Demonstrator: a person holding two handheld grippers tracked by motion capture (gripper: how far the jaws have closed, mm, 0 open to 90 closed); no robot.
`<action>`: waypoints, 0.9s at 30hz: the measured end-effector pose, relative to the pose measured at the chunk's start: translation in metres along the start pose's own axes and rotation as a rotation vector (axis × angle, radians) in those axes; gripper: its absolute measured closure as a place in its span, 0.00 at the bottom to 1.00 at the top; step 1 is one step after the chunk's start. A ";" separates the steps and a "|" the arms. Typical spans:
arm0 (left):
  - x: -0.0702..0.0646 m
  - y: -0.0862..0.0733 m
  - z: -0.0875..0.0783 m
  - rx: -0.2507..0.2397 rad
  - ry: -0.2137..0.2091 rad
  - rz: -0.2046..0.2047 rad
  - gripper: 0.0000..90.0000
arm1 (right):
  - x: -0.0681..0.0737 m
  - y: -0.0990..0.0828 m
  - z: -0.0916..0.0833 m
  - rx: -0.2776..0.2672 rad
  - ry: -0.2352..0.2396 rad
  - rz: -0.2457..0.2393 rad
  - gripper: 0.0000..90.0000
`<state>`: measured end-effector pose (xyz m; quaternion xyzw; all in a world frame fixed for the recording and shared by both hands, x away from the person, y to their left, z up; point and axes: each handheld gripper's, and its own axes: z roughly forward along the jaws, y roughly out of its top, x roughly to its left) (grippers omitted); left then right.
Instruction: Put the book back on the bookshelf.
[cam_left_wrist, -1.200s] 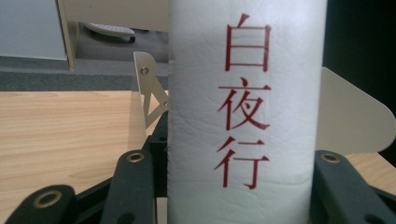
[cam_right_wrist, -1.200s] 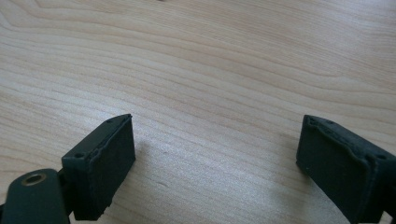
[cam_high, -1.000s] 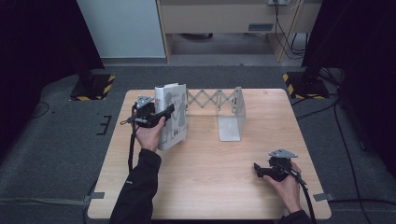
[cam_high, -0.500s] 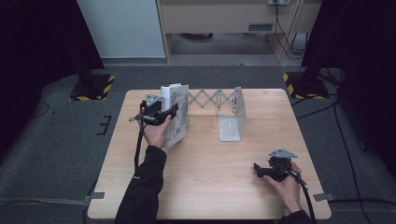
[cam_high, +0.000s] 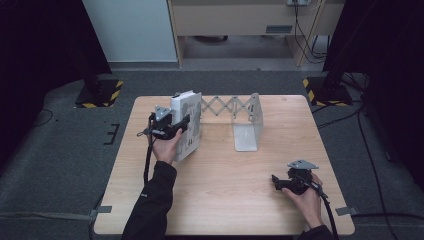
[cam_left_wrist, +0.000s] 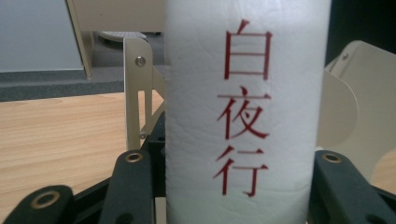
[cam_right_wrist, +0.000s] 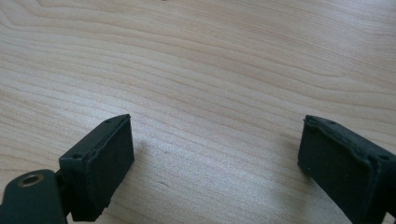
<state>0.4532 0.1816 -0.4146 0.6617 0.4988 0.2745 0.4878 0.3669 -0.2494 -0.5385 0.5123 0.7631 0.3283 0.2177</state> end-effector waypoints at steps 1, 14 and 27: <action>-0.001 -0.002 -0.003 0.006 -0.006 0.008 0.58 | 0.000 0.000 0.000 -0.001 0.000 -0.001 0.12; -0.009 -0.026 -0.029 -0.002 -0.001 0.062 0.57 | 0.000 0.000 0.000 0.002 0.002 -0.002 0.12; -0.006 -0.051 -0.042 -0.007 0.033 0.007 0.57 | 0.000 0.000 0.000 0.003 0.003 -0.004 0.11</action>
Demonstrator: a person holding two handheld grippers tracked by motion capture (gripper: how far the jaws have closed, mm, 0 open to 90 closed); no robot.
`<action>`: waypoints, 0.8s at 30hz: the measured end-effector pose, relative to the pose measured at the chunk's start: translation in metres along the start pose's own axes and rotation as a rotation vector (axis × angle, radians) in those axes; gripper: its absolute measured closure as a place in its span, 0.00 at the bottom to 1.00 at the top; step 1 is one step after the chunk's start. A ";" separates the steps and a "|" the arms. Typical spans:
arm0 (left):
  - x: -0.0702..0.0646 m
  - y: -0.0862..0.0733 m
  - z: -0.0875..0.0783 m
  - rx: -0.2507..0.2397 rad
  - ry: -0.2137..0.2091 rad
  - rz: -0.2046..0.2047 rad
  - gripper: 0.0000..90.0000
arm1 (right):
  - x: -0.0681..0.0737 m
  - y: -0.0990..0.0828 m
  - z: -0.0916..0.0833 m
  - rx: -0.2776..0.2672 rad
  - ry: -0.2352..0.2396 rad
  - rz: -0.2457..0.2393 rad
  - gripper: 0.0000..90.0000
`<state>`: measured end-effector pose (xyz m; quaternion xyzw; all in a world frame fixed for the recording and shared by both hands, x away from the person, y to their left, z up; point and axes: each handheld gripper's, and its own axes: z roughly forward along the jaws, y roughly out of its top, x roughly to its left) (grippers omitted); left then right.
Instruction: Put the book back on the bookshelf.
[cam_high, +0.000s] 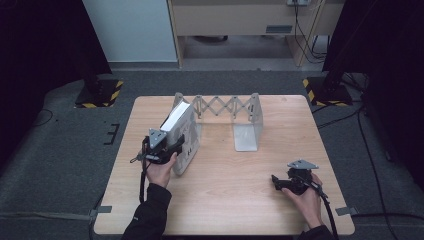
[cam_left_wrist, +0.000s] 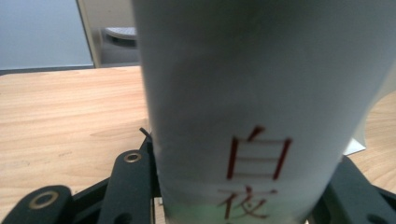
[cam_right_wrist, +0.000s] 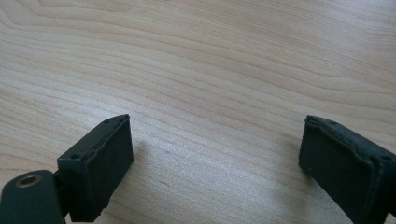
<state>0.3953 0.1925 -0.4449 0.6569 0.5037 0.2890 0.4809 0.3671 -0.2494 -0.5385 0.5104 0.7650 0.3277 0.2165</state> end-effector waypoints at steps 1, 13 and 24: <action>0.000 0.000 0.000 0.000 0.000 0.000 0.57 | 0.000 0.000 0.000 0.000 0.000 0.000 0.11; -0.008 -0.008 0.018 -0.050 0.059 0.000 0.57 | 0.000 0.000 0.000 0.000 0.000 0.000 0.11; -0.011 -0.003 0.040 -0.082 0.098 0.004 0.57 | 0.000 0.000 0.000 0.000 0.000 0.000 0.11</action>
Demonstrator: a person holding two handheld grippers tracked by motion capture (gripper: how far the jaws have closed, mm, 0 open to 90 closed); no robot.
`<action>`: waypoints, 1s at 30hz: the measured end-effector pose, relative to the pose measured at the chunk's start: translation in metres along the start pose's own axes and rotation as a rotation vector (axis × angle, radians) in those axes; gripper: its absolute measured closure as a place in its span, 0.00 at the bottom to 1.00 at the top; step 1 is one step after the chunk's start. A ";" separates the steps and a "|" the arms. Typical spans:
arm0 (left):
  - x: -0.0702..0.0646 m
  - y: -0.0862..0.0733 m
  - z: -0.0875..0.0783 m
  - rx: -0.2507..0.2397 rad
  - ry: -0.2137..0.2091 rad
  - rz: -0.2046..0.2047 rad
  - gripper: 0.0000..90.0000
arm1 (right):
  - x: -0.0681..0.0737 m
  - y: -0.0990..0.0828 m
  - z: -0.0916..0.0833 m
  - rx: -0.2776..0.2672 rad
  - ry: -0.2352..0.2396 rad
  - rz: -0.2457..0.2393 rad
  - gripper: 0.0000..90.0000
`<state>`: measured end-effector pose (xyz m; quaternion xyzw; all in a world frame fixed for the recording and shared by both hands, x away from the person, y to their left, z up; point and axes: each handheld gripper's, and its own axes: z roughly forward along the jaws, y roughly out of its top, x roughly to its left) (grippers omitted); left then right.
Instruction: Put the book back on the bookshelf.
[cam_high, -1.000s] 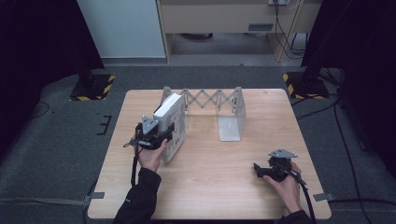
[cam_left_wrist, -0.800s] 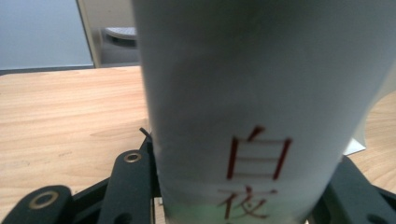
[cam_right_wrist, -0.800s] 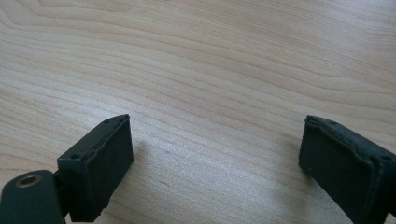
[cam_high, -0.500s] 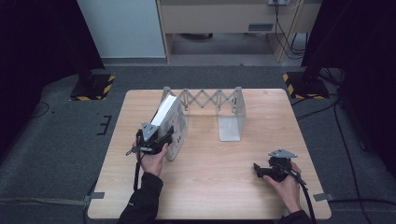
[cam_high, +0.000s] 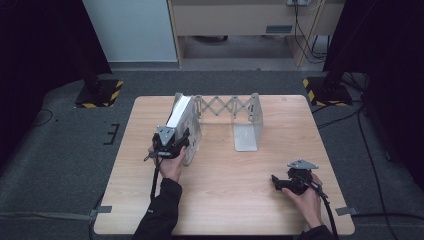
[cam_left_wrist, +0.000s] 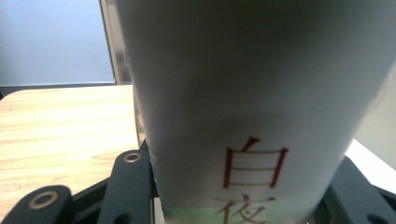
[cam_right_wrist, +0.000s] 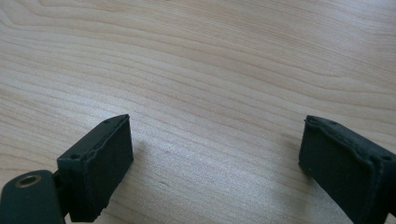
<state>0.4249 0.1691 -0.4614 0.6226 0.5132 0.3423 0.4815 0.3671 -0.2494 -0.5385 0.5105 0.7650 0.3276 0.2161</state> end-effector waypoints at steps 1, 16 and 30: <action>0.000 0.001 0.002 0.002 0.002 -0.002 0.57 | 0.000 0.000 0.000 0.000 0.000 0.000 0.11; 0.001 -0.003 0.012 -0.024 -0.025 -0.037 0.55 | 0.000 0.000 0.000 0.000 0.000 0.000 0.11; 0.003 -0.030 -0.004 -0.003 -0.076 -0.072 0.54 | 0.000 0.000 0.000 0.000 0.000 0.000 0.11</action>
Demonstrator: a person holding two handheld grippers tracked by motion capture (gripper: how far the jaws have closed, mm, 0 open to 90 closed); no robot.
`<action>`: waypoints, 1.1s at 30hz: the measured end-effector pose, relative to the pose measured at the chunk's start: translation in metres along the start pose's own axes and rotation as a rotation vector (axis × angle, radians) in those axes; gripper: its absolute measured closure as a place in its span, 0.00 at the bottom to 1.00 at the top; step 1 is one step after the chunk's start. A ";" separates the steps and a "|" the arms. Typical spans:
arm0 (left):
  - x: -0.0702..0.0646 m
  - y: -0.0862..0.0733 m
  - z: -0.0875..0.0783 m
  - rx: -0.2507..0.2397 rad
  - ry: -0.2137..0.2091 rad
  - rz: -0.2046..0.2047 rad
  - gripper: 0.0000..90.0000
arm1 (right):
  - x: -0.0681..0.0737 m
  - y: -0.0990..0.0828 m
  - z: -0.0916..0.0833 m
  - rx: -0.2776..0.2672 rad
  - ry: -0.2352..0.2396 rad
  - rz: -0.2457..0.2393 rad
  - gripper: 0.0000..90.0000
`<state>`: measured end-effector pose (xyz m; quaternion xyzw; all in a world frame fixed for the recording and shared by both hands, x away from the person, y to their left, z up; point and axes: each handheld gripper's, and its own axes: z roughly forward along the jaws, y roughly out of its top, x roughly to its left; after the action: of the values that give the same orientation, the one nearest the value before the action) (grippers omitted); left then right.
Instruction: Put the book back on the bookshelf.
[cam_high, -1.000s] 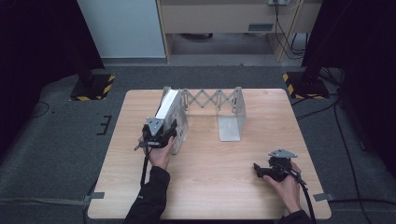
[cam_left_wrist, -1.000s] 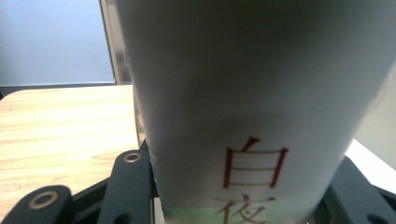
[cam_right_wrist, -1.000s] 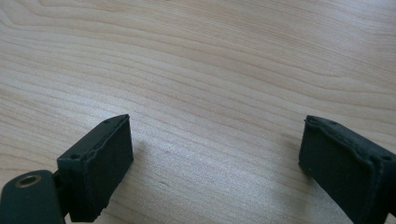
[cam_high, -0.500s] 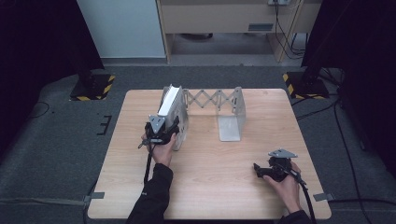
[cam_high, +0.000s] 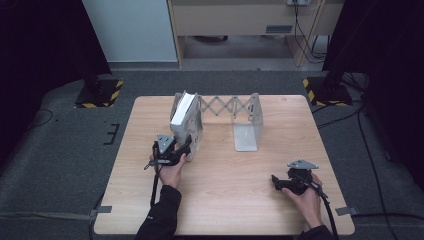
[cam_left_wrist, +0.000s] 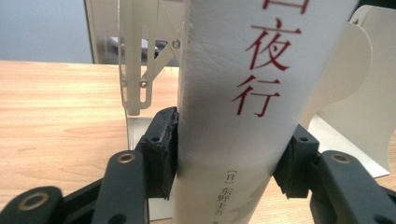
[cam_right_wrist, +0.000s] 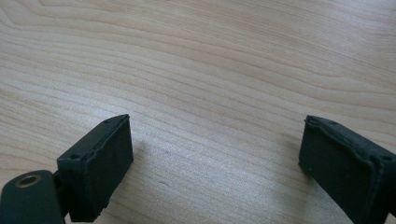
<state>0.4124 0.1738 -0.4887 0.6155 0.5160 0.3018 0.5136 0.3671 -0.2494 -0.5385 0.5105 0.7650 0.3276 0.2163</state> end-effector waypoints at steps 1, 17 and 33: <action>-0.001 0.000 0.000 0.000 0.007 0.005 0.54 | 0.000 0.000 0.000 0.000 0.000 0.000 0.11; -0.009 0.001 0.016 -0.033 0.071 0.039 0.56 | 0.000 0.000 0.000 0.000 0.000 0.000 0.11; -0.010 0.004 0.010 -0.013 0.118 0.086 0.58 | 0.000 0.000 0.000 0.000 0.000 0.000 0.11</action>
<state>0.4194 0.1614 -0.4864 0.6150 0.5164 0.3626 0.4729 0.3671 -0.2495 -0.5385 0.5104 0.7652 0.3276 0.2161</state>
